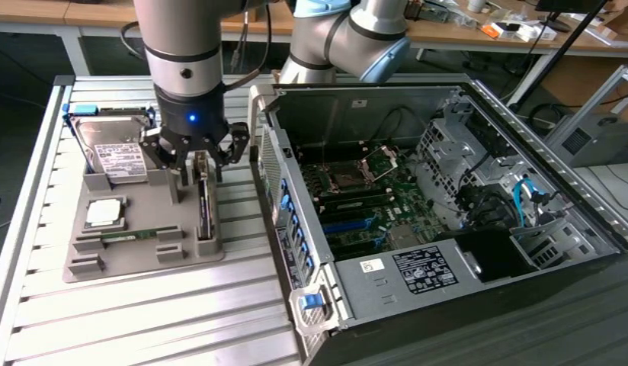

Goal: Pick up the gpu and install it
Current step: 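Pick up the gpu and move the gpu toward the slot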

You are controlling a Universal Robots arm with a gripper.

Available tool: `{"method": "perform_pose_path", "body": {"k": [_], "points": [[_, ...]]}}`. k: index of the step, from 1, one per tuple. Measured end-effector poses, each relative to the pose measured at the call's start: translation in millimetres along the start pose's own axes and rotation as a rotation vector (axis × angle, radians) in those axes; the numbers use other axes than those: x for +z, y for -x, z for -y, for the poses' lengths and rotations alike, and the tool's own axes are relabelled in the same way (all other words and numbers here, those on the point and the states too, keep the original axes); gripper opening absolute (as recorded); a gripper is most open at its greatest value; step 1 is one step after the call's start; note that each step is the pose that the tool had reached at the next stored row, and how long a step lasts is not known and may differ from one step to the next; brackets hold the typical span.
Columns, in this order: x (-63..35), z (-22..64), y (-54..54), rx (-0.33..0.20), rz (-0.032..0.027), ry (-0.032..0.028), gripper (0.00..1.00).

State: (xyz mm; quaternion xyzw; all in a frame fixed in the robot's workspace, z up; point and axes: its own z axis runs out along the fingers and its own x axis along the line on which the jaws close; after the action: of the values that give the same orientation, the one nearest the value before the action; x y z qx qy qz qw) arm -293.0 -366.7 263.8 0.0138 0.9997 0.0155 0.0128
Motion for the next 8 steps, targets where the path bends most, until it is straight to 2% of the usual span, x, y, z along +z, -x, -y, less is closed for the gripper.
{"method": "perform_pose_path", "body": {"k": [8], "points": [[14.7, 1.2, -0.3, 0.000, 0.0000, 0.0000, 0.54]]}}
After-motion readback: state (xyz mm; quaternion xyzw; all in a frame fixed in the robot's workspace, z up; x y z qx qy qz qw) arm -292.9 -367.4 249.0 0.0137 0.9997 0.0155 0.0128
